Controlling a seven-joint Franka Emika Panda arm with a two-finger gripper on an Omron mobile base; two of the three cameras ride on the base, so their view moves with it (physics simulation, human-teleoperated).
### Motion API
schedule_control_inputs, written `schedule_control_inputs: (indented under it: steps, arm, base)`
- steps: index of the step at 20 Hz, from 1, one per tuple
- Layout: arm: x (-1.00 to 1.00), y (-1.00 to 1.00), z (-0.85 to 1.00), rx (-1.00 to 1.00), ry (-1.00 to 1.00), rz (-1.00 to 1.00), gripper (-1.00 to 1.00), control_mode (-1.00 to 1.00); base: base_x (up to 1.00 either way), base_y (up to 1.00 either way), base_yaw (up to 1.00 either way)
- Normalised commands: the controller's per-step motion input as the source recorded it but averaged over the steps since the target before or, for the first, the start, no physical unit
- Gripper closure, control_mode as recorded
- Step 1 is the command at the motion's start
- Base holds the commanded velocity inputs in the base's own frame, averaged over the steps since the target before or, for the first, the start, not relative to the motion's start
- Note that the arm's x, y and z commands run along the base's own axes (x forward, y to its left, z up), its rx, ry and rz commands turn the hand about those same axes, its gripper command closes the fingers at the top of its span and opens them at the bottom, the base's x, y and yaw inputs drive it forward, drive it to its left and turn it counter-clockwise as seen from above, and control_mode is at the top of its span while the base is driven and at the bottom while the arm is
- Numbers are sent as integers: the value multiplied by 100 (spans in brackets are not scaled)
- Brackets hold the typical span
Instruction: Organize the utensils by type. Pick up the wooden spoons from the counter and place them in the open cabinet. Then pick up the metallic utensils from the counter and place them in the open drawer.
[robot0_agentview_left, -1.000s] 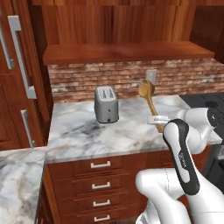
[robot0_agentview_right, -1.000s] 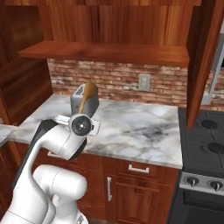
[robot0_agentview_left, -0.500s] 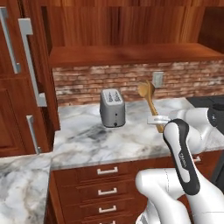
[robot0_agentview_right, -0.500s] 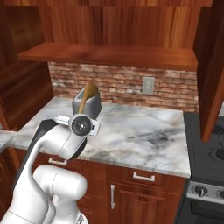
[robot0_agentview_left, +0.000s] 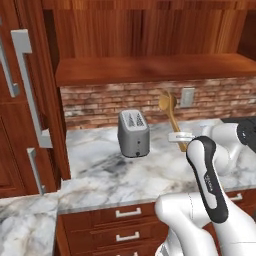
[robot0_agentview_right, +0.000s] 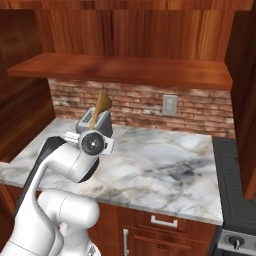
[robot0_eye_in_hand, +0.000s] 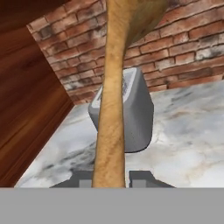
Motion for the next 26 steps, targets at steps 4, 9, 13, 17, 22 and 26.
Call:
schedule_control_inputs:
  steps: [4, 9, 13, 17, 22, 26]
  arm:
    - [0, 0, 0, 0, 0, 0, 100, 100]
    - [0, 2, 47, -8, -2, 0, 100, -100]
    - [-26, 0, 60, -25, -2, -1, 100, -100]
    - [-60, 0, 40, -31, 0, 0, 100, -100]
    - [-99, -17, 18, -29, -5, 0, 100, -100]
    - [-100, -29, 22, -21, -14, 0, 100, -100]
  base:
    - [37, 18, 0]
    - [0, 0, 0]
    - [0, 0, 0]
    - [0, 0, 0]
    - [0, 0, 0]
    - [0, 0, 0]
